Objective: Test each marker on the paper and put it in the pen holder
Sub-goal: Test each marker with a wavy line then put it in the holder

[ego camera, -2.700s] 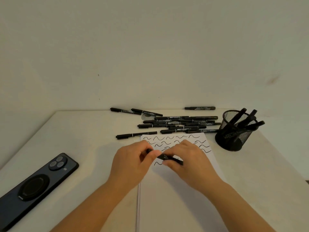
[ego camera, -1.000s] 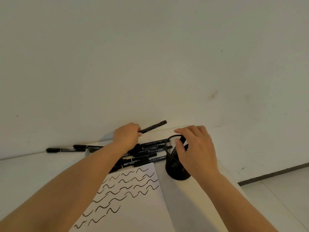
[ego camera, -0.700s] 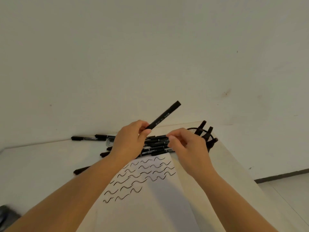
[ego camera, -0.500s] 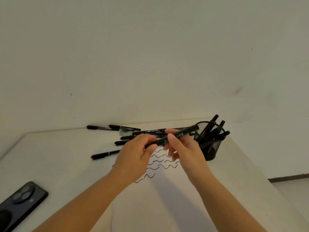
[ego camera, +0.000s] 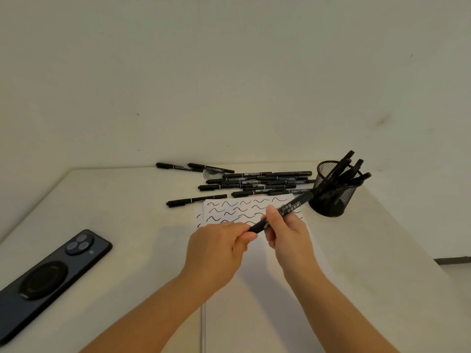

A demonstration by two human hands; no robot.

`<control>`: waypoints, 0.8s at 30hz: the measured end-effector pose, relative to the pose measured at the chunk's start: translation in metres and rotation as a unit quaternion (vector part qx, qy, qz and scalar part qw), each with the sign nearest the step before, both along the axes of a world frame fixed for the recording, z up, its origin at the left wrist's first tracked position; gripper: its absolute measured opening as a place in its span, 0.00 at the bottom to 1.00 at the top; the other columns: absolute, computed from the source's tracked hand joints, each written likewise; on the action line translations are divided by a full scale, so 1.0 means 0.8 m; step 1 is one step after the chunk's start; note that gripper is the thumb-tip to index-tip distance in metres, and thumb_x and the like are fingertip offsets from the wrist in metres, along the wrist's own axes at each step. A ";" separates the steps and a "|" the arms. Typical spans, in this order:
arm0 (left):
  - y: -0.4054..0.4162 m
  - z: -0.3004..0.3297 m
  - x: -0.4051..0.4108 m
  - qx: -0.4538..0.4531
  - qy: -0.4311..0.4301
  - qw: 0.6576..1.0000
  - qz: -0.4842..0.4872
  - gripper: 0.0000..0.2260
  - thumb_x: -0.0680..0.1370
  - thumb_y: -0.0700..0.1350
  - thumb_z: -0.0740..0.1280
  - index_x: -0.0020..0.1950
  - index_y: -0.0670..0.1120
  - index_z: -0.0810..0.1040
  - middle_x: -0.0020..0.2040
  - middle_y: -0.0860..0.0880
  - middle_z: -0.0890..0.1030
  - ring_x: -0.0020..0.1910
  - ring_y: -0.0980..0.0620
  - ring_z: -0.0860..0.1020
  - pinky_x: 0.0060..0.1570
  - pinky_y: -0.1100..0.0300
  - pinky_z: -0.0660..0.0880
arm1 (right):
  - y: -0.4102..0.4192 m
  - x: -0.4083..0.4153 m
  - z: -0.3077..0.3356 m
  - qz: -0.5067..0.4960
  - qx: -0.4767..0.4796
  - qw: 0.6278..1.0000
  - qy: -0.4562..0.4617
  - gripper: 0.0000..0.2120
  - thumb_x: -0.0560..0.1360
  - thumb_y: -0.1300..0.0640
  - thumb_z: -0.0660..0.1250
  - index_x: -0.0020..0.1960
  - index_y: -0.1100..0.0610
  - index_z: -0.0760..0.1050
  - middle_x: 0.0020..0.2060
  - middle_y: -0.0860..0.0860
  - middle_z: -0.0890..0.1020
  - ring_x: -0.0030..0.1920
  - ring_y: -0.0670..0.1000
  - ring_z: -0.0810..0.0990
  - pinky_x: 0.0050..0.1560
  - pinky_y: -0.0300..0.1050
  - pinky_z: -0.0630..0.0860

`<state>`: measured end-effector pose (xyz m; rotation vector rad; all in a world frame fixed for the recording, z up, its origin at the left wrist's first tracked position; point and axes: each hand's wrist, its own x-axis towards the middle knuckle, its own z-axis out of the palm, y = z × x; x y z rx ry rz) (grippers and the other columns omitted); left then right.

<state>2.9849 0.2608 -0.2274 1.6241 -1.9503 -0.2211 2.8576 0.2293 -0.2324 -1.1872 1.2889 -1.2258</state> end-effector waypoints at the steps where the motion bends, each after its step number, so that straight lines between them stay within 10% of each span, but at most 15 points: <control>1: 0.001 -0.001 0.001 0.037 0.063 0.997 -0.014 0.11 0.77 0.53 0.59 0.38 0.54 0.77 0.31 0.56 0.78 0.33 0.57 0.77 0.35 0.61 0.73 | 0.000 -0.001 0.000 -0.003 -0.010 1.000 0.006 0.15 0.77 0.51 0.61 0.34 0.57 0.72 0.18 0.44 0.71 0.24 0.44 0.67 0.31 0.39 0.66; 6: 0.008 -0.025 0.041 0.221 0.272 0.936 0.005 0.15 0.78 0.43 0.62 0.32 0.51 0.79 0.23 0.57 0.75 0.24 0.62 0.72 0.32 0.70 0.70 | -0.026 -0.072 0.017 -0.125 -0.061 0.988 -0.059 0.14 0.77 0.55 0.61 0.33 0.55 0.68 0.17 0.42 0.68 0.21 0.42 0.63 0.24 0.33 0.61; 12: -0.005 -0.034 0.039 0.134 0.182 0.974 0.010 0.11 0.78 0.47 0.61 0.37 0.56 0.77 0.32 0.62 0.80 0.30 0.64 0.77 0.35 0.73 0.70 | -0.036 -0.076 -0.013 -0.058 -0.131 0.969 0.202 0.13 0.72 0.51 0.64 0.36 0.60 0.73 0.24 0.48 0.73 0.24 0.42 0.66 0.25 0.32 0.64; 17: -0.009 -0.043 0.010 0.129 0.087 0.987 -0.040 0.07 0.79 0.52 0.58 0.46 0.54 0.74 0.44 0.54 0.83 0.46 0.54 0.80 0.48 0.52 0.75 | -0.050 -0.063 -0.036 -0.005 -0.039 0.997 0.069 0.06 0.73 0.59 0.66 0.37 0.52 0.76 0.28 0.50 0.82 0.28 0.43 0.78 0.29 0.34 0.71; 24: -0.005 -0.053 0.011 0.119 0.102 0.987 -0.046 0.07 0.78 0.53 0.58 0.48 0.53 0.74 0.45 0.49 0.84 0.46 0.49 0.80 0.46 0.49 0.74 | -0.053 -0.065 -0.057 -0.006 -0.050 0.987 0.154 0.06 0.71 0.57 0.64 0.36 0.50 0.75 0.27 0.49 0.82 0.30 0.43 0.79 0.39 0.43 0.76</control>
